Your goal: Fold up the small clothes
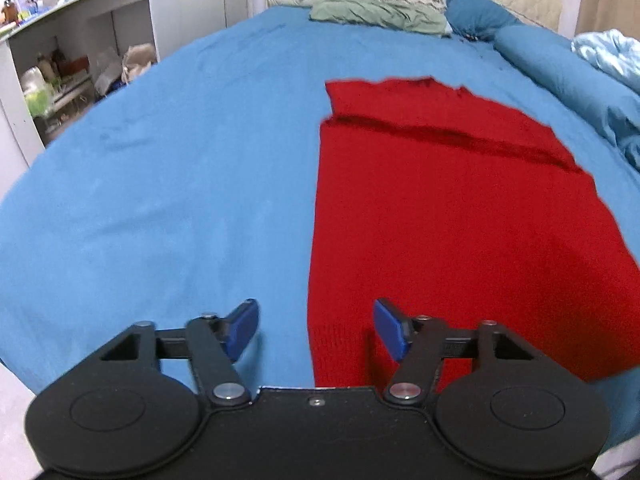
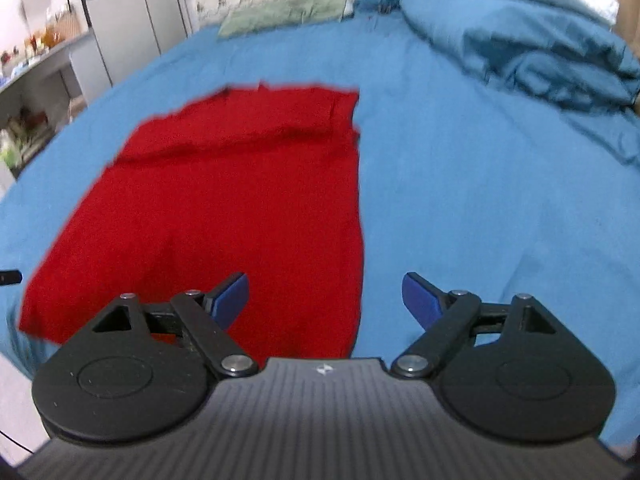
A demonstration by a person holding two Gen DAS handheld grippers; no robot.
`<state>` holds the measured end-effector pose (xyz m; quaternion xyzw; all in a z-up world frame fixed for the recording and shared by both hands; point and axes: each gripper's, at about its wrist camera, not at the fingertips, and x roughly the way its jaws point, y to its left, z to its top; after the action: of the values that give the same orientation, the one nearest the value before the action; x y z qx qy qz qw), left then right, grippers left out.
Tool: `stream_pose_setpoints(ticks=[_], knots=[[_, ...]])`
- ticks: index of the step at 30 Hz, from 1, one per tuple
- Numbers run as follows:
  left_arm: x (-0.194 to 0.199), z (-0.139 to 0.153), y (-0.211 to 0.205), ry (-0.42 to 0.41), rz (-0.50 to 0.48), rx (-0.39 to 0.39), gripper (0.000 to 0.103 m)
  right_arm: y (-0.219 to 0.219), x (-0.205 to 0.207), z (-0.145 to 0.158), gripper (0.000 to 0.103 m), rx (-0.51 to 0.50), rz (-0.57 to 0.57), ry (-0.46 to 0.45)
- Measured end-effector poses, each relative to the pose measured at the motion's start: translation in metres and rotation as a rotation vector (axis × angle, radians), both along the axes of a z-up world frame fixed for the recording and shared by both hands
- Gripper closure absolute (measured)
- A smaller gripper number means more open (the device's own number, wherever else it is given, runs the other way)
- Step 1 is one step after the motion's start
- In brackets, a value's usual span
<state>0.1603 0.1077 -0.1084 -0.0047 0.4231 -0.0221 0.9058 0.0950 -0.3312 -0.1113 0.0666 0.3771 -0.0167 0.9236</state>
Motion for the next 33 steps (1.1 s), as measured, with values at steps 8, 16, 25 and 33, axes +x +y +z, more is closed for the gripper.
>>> stream_pose_setpoints(ticks=[8, 16, 25, 33], knots=[[-0.028, -0.038, -0.01, -0.055, -0.063, 0.043, 0.046, 0.019, -0.015, -0.062, 0.018, -0.031, -0.023, 0.045], [-0.044, -0.053, -0.017, -0.154, -0.042, 0.065, 0.048, 0.034, -0.044, -0.08, 0.032, -0.076, -0.044, -0.078], [-0.037, -0.047, -0.021, -0.094, -0.044, 0.052, 0.073, 0.043, -0.05, -0.081, 0.051, -0.055, -0.08, -0.098], [-0.035, -0.036, -0.022, -0.069, -0.042, 0.045, 0.097, 0.039, -0.04, -0.073, 0.081, -0.024, -0.057, -0.068]])
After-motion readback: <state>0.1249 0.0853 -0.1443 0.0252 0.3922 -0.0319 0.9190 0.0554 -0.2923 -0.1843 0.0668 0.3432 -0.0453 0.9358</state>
